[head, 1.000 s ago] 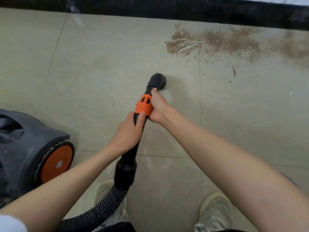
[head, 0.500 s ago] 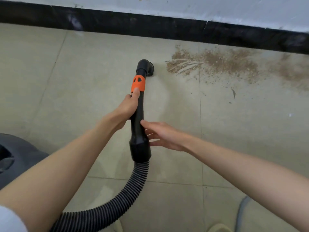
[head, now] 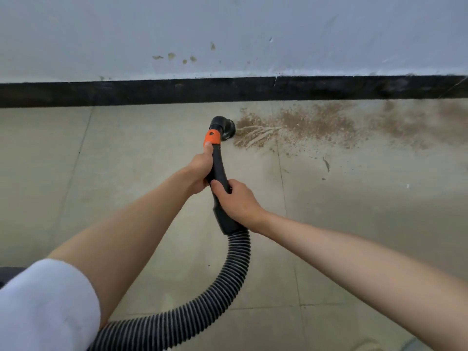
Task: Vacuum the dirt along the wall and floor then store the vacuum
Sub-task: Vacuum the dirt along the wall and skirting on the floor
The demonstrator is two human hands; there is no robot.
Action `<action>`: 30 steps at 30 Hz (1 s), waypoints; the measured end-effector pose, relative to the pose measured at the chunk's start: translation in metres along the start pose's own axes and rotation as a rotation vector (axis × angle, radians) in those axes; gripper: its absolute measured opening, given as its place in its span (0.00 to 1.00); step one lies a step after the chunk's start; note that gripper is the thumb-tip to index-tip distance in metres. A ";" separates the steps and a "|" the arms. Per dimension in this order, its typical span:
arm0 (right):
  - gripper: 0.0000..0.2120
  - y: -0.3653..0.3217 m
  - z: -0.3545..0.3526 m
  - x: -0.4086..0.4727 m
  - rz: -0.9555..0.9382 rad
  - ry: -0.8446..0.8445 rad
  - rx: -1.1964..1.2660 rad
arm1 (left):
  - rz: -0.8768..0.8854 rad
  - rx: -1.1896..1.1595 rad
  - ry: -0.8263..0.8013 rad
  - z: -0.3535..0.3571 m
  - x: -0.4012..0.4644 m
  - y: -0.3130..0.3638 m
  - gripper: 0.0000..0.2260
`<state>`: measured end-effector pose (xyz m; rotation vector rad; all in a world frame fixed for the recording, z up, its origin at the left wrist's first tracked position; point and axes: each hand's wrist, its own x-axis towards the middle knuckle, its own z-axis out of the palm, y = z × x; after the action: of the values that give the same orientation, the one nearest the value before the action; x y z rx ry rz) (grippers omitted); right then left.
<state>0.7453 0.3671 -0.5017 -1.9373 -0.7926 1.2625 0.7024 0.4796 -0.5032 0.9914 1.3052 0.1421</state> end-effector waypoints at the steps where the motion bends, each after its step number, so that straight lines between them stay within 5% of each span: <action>1: 0.15 -0.001 -0.008 0.001 -0.007 0.017 -0.023 | -0.007 -0.013 -0.012 0.006 -0.001 0.003 0.24; 20: 0.18 0.001 -0.104 0.053 -0.191 -0.130 -0.487 | -0.107 -0.275 0.084 0.057 0.030 0.023 0.21; 30: 0.15 0.027 -0.124 0.089 -0.216 -0.115 -0.443 | -0.059 -0.224 0.117 0.082 0.073 0.028 0.22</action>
<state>0.8943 0.3947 -0.5331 -2.0543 -1.3978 1.1424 0.8071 0.4972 -0.5430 0.7627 1.3899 0.2985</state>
